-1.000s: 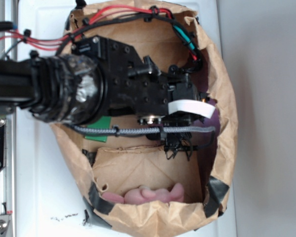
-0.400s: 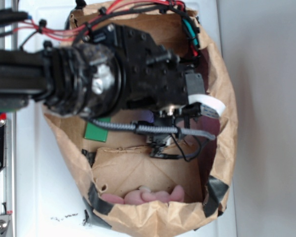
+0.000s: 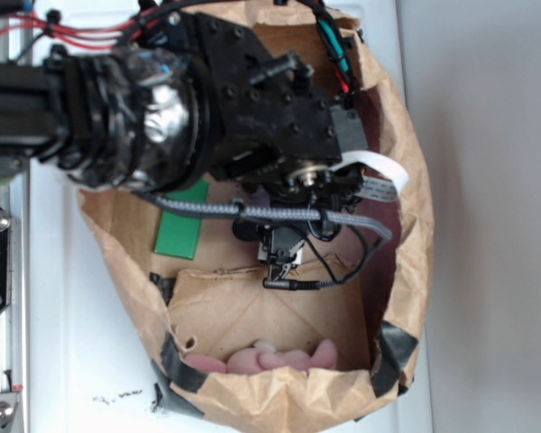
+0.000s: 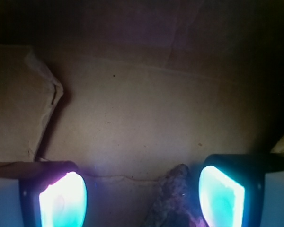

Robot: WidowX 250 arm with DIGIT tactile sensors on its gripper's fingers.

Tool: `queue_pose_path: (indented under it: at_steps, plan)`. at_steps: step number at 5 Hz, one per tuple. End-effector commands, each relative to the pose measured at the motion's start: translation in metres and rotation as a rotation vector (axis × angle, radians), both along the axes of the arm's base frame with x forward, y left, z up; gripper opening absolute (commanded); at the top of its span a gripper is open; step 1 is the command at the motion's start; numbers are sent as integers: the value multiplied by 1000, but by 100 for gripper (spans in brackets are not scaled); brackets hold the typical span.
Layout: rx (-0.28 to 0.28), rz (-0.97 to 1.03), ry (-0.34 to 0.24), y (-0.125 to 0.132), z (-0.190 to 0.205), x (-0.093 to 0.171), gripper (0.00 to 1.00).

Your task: Grab the rock.

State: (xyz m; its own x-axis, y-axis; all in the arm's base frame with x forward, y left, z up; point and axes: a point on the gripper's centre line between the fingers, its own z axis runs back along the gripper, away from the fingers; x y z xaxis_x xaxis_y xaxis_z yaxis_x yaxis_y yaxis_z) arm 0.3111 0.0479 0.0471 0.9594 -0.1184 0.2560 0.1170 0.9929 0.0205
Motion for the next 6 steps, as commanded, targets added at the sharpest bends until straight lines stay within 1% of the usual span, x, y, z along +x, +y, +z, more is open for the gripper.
queue_pose_path:
  at_steps: [1, 2, 3, 4, 5, 6]
  plan:
    - [21, 16, -49, 15, 32, 5, 100]
    - [41, 25, -36, 23, 40, 3, 100]
    - [84, 42, 0, 30, 38, 6, 100]
    - [78, 22, -5, 32, 38, 0, 100]
    - [108, 20, -34, 27, 28, -3, 100]
    - [119, 9, -34, 24, 18, -3, 100]
